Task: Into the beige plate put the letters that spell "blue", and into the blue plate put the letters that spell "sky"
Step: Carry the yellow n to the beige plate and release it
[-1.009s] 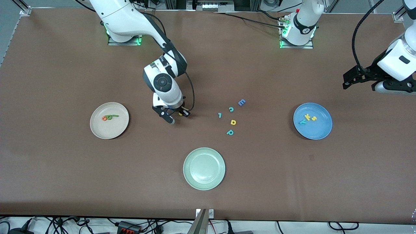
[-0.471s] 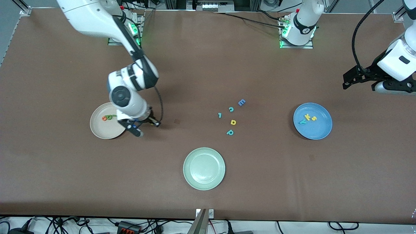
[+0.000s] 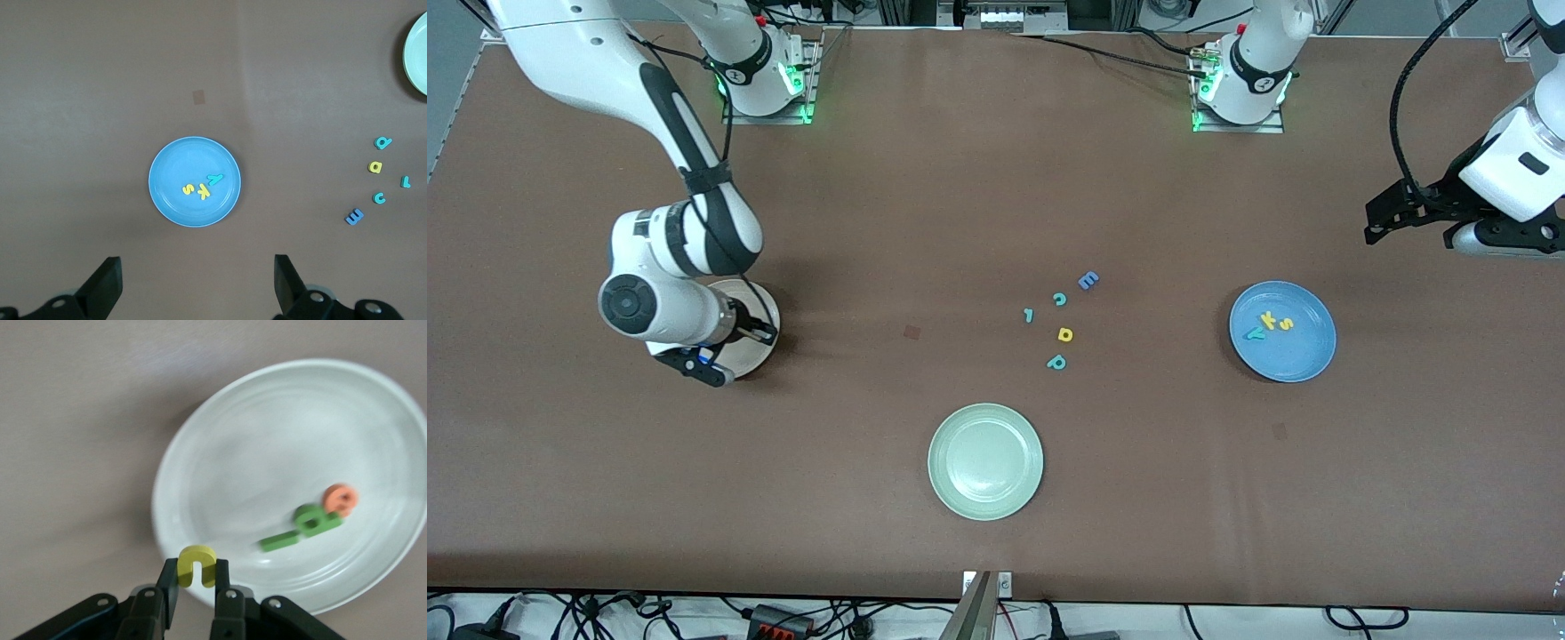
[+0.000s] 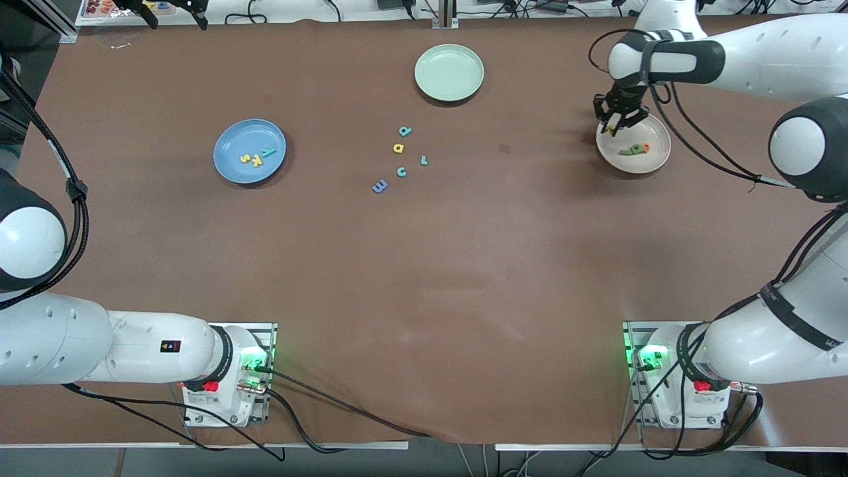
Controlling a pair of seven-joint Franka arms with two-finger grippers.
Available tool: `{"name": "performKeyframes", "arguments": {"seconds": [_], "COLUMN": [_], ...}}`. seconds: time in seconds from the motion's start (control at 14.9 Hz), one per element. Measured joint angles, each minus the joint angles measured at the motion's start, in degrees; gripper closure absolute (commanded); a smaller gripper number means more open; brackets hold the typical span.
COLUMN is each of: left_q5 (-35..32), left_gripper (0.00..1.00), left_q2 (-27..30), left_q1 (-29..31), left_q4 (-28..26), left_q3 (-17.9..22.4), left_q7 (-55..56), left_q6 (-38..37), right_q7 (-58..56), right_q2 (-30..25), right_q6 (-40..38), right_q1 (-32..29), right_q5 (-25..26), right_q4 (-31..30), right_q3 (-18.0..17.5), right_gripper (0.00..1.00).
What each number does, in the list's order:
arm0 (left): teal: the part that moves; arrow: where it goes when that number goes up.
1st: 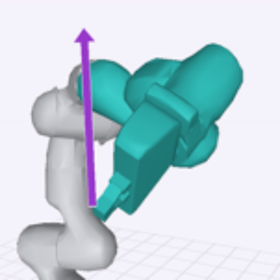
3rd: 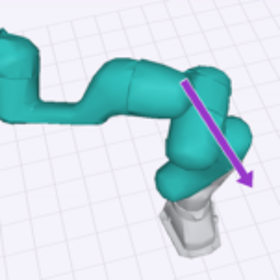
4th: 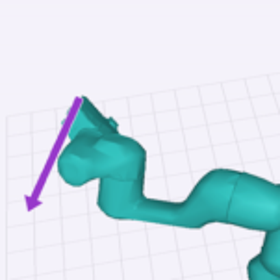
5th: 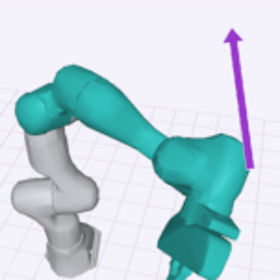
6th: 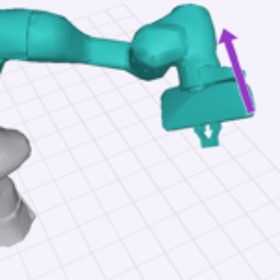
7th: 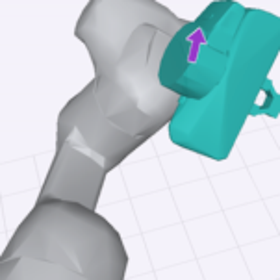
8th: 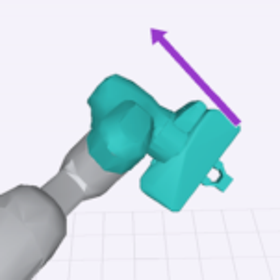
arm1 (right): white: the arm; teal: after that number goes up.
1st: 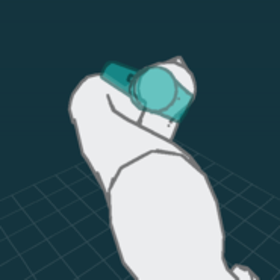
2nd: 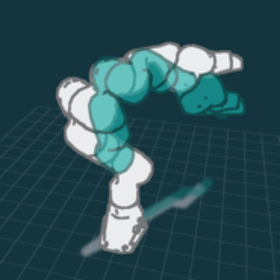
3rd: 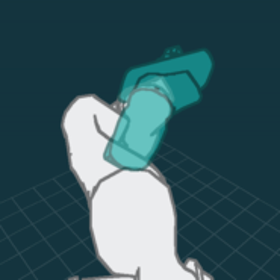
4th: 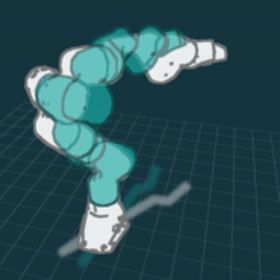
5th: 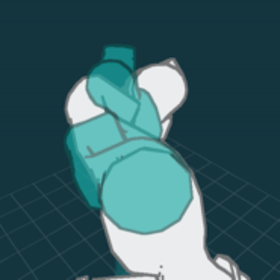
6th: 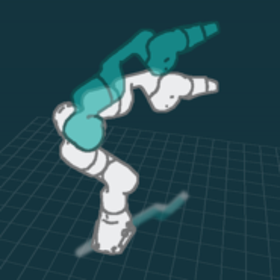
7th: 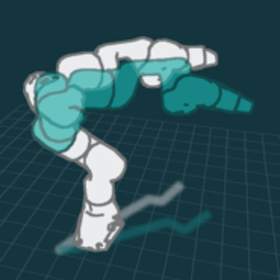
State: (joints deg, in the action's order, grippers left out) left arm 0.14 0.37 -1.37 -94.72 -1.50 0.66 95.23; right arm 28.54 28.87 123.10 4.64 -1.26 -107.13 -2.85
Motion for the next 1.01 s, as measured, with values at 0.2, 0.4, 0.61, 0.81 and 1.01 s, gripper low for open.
{"name": "performKeyframes", "arguments": {"seconds": [0.2,0.4,0.61,0.81,1.01], "left_q5": [0.0,0.0,0.0,0.0,0.0], "left_gripper": [0.00,0.00,0.00,0.00,0.00], "left_q2": [0.0,0.0,0.0,0.0,0.0], "left_q1": [0.0,0.0,0.0,0.0,0.0], "left_q4": [0.0,0.0,0.0,0.0,0.0], "left_q3": [0.0,0.0,0.0,0.0,0.0], "left_q7": [0.0,0.0,0.0,0.0,0.0], "left_q6": [0.0,0.0,0.0,0.0,0.0], "right_q7": [-2.8,-2.8,-2.8,-3.0,-5.7], "right_q2": [0.2,1.2,1.2,-1.7,-5.4], "right_q6": [-0.4,-0.4,-1.0,-7.3,-17.4], "right_q1": [-1.9,-1.9,-2.1,-2.5,-3.8], "right_q5": [0.0,0.0,0.0,0.0,0.0], "right_q4": [-0.5,-0.8,0.0,5.0,13.3], "right_q3": [0.0,-0.3,-0.3,-0.3,-0.2], "right_gripper": [0.61,0.00,0.00,0.00,0.00]}}
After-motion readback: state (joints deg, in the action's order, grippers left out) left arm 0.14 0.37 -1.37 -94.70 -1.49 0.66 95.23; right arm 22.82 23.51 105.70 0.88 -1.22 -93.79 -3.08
